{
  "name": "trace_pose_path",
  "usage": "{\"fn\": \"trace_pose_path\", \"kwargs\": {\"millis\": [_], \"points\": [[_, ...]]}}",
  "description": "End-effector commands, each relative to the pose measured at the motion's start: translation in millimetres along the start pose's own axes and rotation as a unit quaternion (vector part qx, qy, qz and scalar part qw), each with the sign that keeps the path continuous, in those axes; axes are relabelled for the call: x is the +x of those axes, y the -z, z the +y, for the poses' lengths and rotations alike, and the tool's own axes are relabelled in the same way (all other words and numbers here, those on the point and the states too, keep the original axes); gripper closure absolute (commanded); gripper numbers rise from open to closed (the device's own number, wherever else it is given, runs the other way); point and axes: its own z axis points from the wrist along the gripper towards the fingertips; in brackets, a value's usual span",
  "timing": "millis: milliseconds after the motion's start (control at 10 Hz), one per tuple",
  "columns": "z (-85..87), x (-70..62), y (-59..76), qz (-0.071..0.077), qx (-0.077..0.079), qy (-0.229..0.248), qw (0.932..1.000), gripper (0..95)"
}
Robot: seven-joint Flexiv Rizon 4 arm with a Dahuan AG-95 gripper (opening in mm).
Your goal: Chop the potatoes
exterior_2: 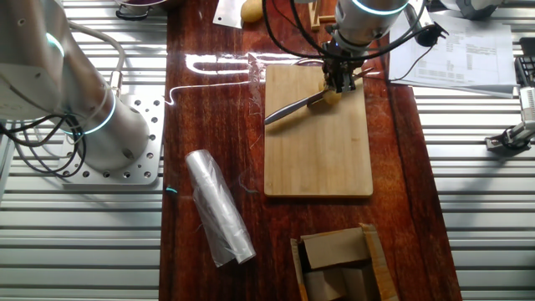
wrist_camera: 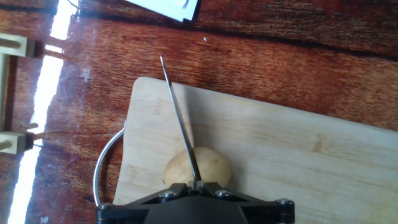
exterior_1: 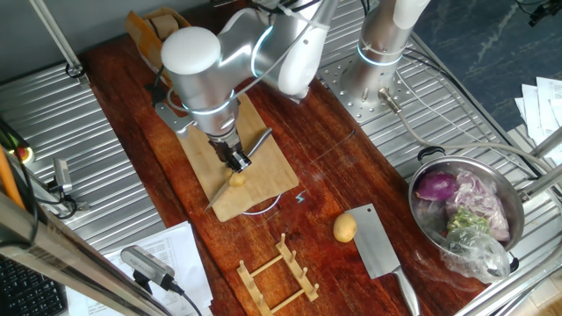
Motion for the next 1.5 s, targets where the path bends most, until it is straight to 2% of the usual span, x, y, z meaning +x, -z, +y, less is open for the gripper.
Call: {"fn": "trace_pose_path", "kwargs": {"millis": [100,800,1200,1300,1500], "points": [[1.3,2.3,2.5,0.000,0.000,0.000,1.0000,95.0],[-5.7,5.4,7.5,0.008,0.004,0.008,0.9999,95.0],[-12.3,16.5,1.6,0.013,0.019,0.011,0.9997,95.0],[-13.3,18.4,0.7,0.011,0.019,0.017,0.9996,57.0],[-14.8,19.4,1.6,0.011,0.019,0.021,0.9995,57.0]]}}
